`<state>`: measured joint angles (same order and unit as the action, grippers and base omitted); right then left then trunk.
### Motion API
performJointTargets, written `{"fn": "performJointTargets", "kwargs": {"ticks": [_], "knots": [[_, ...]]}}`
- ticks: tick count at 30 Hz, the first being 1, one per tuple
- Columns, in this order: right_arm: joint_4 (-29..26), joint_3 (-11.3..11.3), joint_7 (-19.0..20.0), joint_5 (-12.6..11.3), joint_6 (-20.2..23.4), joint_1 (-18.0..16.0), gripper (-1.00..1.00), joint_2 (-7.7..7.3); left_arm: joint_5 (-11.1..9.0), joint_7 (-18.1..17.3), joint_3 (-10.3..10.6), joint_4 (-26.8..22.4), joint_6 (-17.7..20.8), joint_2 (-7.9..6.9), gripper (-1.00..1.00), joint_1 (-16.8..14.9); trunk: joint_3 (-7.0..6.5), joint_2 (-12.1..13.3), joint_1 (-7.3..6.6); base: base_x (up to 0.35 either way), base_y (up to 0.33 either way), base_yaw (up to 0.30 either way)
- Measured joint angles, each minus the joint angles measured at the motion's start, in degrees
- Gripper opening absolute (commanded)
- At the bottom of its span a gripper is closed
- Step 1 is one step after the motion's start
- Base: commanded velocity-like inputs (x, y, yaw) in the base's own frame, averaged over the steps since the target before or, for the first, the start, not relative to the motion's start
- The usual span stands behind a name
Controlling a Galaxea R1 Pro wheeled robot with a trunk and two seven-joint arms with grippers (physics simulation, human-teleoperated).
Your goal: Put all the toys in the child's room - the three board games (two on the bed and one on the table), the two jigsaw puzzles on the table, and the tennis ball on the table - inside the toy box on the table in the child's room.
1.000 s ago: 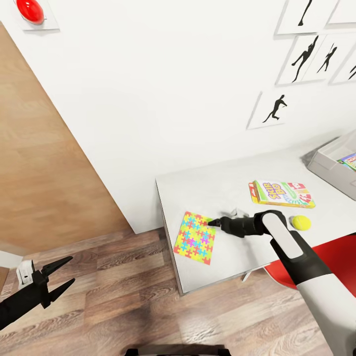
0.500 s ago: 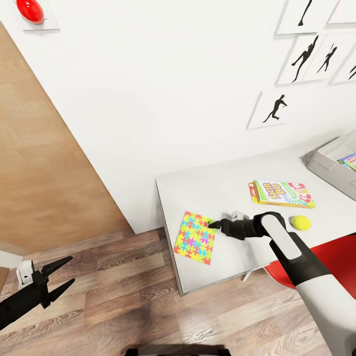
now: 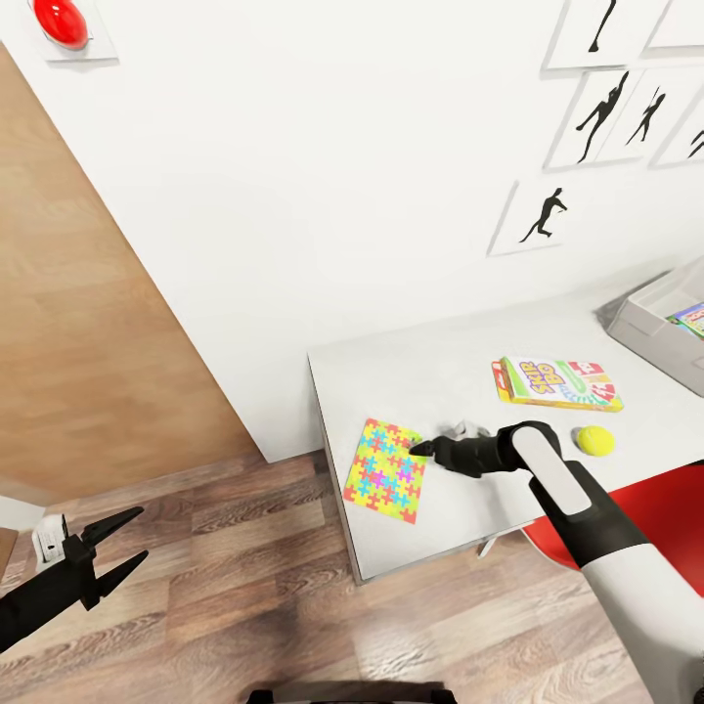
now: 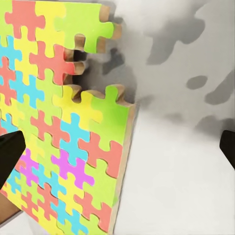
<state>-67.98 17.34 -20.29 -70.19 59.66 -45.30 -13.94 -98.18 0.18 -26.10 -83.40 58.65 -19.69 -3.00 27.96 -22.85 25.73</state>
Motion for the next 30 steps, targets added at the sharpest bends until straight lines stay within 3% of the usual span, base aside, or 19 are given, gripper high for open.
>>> {"fn": "performJointTargets", "kwargs": {"ticks": [6,7,22,30], "knots": [[0.07,0.02,-0.03,0.48,0.11,0.00,1.00,0.41,-0.02,0.00,-0.04,0.00,0.02,0.00,1.00,0.03,-0.03,0.00,-0.04,0.000,0.000,0.076],[0.16,0.04,-0.02,-0.37,-0.04,0.05,1.00,0.48,-0.02,0.01,-0.02,0.00,0.03,0.00,1.00,0.01,-0.03,0.01,-0.03,0.000,0.000,0.172],[0.20,-0.45,-0.04,-0.67,-0.08,0.07,1.00,0.55,-0.01,0.00,-0.03,0.00,0.03,0.00,1.00,0.03,-0.41,0.03,0.02,0.000,0.000,0.217],[0.18,-0.57,-0.04,-0.75,-0.08,0.08,1.00,0.54,0.03,-0.02,-0.03,0.00,0.02,0.00,1.00,0.01,-0.49,0.03,0.02,0.000,0.000,0.067]]}}
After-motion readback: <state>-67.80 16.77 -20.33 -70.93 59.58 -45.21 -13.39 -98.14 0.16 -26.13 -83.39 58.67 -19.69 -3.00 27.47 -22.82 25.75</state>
